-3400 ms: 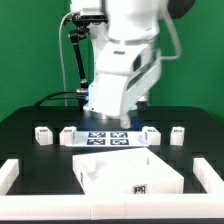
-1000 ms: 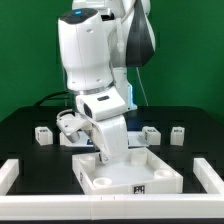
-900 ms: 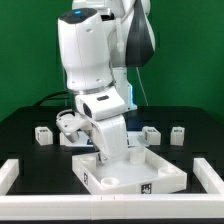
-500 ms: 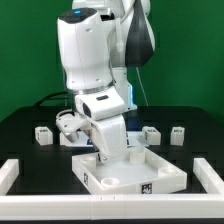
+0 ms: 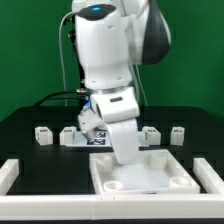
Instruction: Assemble square table
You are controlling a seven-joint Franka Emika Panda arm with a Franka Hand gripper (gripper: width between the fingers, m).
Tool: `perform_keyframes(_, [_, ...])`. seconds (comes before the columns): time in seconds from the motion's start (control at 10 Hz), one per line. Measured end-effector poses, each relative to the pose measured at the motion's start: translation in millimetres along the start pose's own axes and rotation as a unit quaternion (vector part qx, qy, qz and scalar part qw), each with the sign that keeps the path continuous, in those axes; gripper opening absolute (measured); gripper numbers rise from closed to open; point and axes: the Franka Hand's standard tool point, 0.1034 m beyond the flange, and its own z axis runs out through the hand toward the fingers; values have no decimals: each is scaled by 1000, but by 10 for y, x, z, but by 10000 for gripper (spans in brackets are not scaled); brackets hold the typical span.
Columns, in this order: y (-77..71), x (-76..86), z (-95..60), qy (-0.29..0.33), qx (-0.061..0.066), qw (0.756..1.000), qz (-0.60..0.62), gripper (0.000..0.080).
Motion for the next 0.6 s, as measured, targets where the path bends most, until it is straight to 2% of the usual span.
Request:
perform_keyframes(0.2, [65,244,41,9,21,998,50,67])
perform_keyframes(0.3, [79,314,74,9,30,998,55,74])
perform_keyframes(0.4, [80,312,88,10,40,997,60,80])
perform_keyframes(0.6, [79,307,87,7,42,998,54,84])
